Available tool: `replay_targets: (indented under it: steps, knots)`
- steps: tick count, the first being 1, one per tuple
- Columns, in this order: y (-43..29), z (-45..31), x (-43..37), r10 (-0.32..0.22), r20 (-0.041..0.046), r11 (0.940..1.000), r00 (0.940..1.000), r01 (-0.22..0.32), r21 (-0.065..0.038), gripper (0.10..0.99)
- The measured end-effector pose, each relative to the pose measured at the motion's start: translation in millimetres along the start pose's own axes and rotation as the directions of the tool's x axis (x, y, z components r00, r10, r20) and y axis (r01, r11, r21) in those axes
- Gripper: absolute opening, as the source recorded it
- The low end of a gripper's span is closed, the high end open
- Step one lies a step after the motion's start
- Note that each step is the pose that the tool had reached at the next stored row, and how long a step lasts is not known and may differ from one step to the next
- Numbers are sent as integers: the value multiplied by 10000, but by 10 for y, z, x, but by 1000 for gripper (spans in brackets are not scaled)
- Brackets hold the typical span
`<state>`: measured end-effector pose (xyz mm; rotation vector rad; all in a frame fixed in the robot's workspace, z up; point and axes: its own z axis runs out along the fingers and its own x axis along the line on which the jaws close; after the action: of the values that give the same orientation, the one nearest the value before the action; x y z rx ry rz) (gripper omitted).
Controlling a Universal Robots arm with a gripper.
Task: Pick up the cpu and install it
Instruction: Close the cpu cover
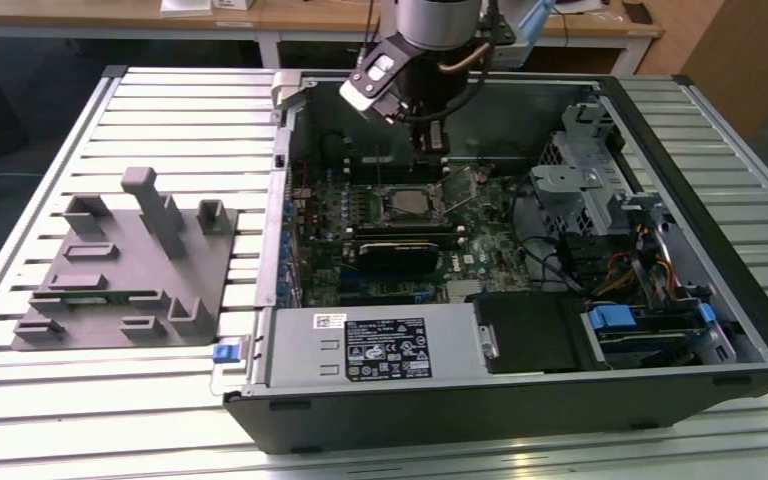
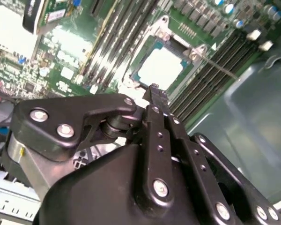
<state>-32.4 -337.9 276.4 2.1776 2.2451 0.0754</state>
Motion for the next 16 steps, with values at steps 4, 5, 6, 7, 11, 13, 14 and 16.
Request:
replay_targets:
  steps: [4, 5, 6, 7, 11, 13, 14, 16]
  knots:
    - [108, 16, 0, 0, -1, 10000, 10000, 0, 9, 106]
    - [129, 18, 3, 0, -1, 10000, 10000, 0, 9, 106]
    - [146, 20, 9, -1, 0, 10000, 10000, 1, 10, 106]
    - [159, 21, 20, -1, 1, 10000, 10000, 1, 10, 106]
    - [219, 30, 70, -1, 15, 10000, 10000, 1, 13, 106]
    - [248, 36, 78, 0, 13, 10000, 10000, 0, 20, 106]
    - [269, 40, 80, 0, 12, 10000, 10000, 0, 24, 106]
    - [319, 47, 81, 0, 11, 10000, 10000, 0, 45, 106]
